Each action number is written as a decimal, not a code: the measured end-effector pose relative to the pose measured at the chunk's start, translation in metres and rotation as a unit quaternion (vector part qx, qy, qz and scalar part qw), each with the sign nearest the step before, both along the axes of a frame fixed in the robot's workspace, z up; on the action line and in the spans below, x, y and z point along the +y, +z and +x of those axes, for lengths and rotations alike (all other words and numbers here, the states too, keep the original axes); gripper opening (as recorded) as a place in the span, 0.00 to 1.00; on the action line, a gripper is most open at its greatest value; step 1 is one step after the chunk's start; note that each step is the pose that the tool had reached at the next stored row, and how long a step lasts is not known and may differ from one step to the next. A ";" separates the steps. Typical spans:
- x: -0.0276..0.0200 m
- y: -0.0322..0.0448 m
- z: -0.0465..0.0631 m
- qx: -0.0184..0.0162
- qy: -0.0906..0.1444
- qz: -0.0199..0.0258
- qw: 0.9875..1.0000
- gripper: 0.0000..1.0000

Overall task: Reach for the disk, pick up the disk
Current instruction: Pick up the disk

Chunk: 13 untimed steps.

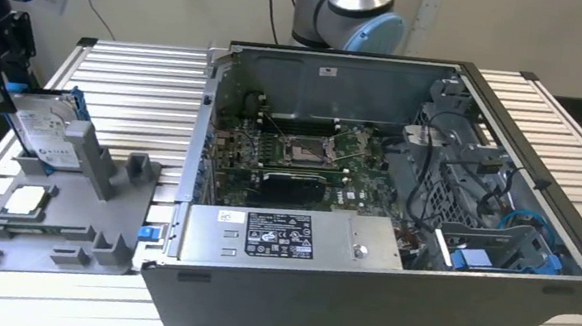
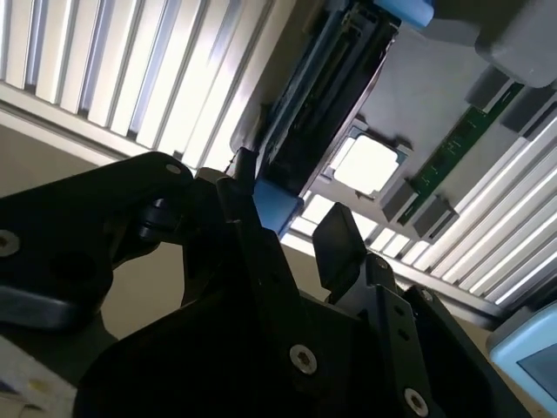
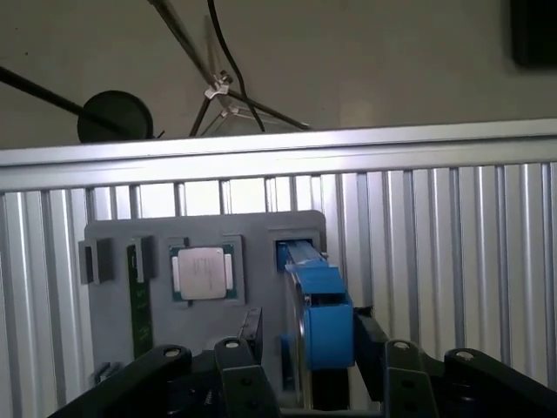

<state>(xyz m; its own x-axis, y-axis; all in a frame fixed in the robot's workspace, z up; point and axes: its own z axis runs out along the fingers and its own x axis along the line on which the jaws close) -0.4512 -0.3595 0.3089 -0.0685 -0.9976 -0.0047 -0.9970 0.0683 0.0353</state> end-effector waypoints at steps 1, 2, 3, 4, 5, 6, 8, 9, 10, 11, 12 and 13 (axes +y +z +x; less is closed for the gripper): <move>0.0000 -0.0012 0.000 0.000 0.001 0.000 1.000 1.00; 0.0000 -0.0025 0.000 -0.001 0.003 0.000 1.000 1.00; 0.0000 -0.0037 0.000 -0.002 0.003 0.000 1.000 1.00; 0.0000 -0.0048 0.000 -0.002 0.004 0.000 1.000 1.00; 0.0000 -0.0054 0.000 -0.003 0.004 0.000 1.000 1.00; 0.0000 -0.0053 0.000 -0.003 0.004 0.000 1.000 1.00; 0.0000 -0.0054 0.000 -0.003 0.004 0.000 1.000 1.00; 0.0000 -0.0054 0.000 -0.003 0.004 0.000 1.000 1.00; 0.0000 -0.0054 0.000 -0.003 0.004 0.000 1.000 1.00; 0.0000 -0.0054 0.000 -0.003 0.004 0.000 1.000 1.00; 0.0000 -0.0056 0.000 -0.003 0.004 0.000 1.000 1.00; 0.0000 -0.0060 0.000 -0.003 0.004 0.000 1.000 1.00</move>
<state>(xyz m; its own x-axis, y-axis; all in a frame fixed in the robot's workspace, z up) -0.4512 -0.3595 0.3030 -0.0597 -0.9982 -0.0053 -0.9978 0.0595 0.0292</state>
